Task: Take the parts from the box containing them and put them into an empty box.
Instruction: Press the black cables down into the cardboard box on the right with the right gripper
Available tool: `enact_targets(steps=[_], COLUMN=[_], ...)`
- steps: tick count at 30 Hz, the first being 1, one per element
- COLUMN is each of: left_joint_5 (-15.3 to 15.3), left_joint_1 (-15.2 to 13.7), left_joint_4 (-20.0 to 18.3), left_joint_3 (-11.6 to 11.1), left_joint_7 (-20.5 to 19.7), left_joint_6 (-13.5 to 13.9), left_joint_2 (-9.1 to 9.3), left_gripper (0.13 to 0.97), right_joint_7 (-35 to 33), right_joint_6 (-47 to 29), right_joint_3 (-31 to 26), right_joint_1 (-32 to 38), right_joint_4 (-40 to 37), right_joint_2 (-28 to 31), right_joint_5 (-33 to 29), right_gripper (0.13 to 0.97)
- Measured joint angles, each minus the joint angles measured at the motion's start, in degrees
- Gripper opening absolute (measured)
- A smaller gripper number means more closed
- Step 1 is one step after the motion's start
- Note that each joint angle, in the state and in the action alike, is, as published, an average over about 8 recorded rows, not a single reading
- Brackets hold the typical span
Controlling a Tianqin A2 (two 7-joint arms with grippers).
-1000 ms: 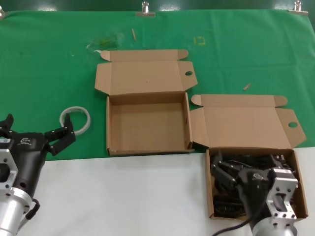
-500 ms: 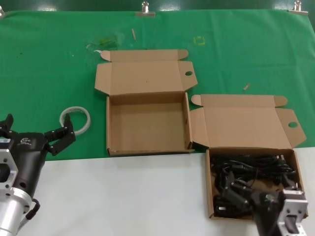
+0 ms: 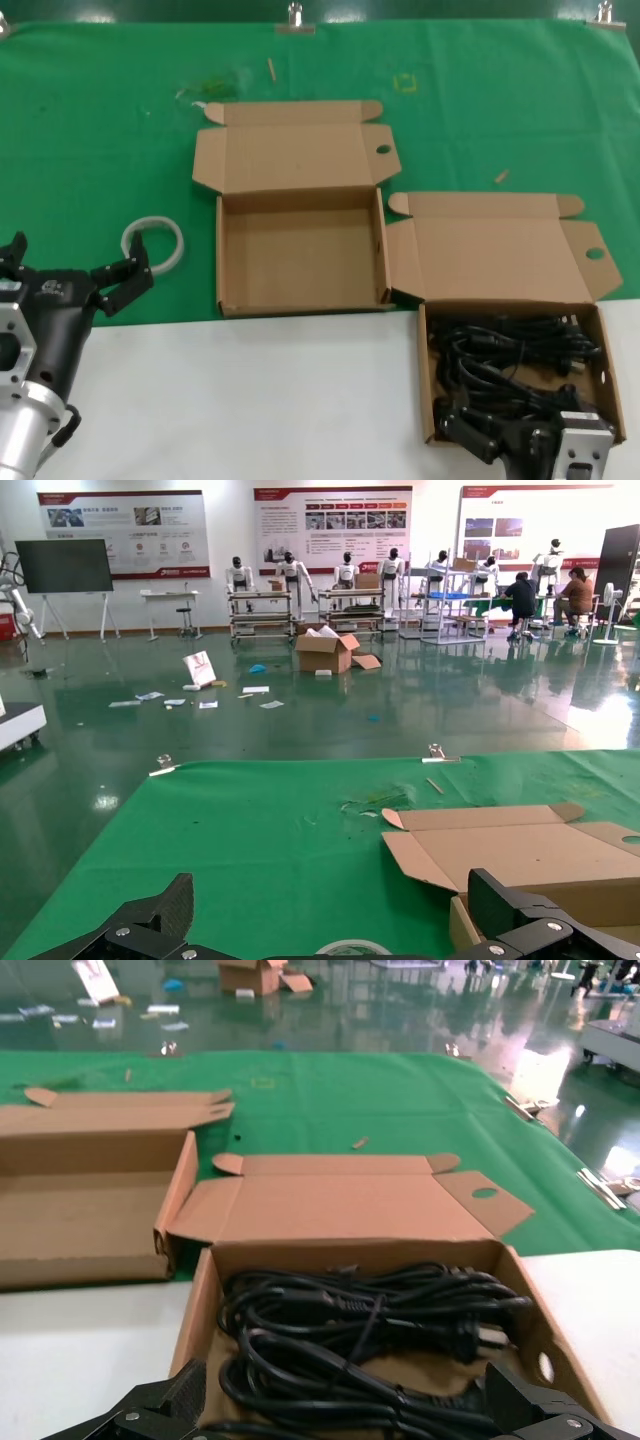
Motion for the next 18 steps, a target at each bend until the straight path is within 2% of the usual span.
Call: enact_targets(steps=[10, 18], left_joint_5=[0.0, 0.0], left_joint_1=[0.0, 0.0], left_joint_4=[0.0, 0.0], left_joint_3=[0.0, 0.0], left_joint_7=[0.0, 0.0], left_joint_6=[0.0, 0.0], left_joint_2=[0.00, 0.00], left_gripper=[0.966, 0.966], right_joint_7=[-10.2, -22.1], right_joint_6=[5.6, 8.7], right_joint_3=[-0.2, 3.0], right_joint_1=[-2.8, -4.7], right_joint_4=[3.8, 5.8], right_joint_2=[0.0, 0.0], right_joint_5=[6.1, 11.9], right_gripper=[0.966, 0.966])
